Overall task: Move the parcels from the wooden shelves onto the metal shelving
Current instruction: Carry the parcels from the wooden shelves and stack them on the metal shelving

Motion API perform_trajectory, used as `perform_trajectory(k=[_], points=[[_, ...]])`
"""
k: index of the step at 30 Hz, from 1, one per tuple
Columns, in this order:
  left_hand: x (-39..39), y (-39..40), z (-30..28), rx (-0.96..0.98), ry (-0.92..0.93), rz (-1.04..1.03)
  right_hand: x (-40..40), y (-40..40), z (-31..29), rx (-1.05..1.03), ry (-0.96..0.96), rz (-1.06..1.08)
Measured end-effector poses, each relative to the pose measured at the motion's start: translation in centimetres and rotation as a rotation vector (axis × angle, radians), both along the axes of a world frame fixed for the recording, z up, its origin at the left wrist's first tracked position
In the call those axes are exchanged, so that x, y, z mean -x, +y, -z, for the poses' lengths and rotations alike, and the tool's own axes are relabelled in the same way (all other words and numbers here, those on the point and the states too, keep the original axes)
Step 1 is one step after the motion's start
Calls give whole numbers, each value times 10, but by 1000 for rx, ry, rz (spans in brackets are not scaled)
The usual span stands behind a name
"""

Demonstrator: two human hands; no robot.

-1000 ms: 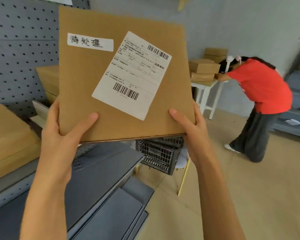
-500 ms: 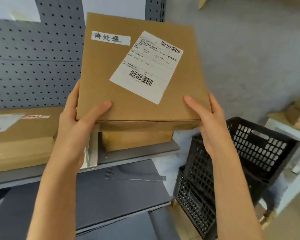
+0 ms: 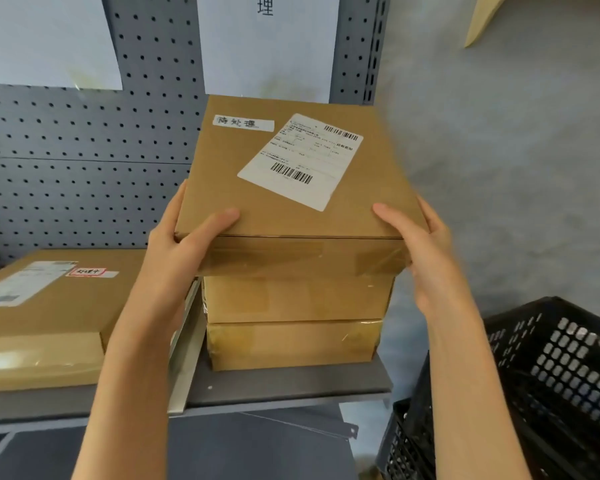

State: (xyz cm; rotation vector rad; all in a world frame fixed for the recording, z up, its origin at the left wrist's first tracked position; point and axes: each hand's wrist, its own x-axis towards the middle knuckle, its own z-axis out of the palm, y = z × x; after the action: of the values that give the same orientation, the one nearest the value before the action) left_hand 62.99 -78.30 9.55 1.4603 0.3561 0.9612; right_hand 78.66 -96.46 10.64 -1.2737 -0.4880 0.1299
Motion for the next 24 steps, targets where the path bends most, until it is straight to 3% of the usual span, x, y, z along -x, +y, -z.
perform_trajectory(k=[24], points=[[-43,30,-10,49,167,-124,-44,24,-9,119,91,14]])
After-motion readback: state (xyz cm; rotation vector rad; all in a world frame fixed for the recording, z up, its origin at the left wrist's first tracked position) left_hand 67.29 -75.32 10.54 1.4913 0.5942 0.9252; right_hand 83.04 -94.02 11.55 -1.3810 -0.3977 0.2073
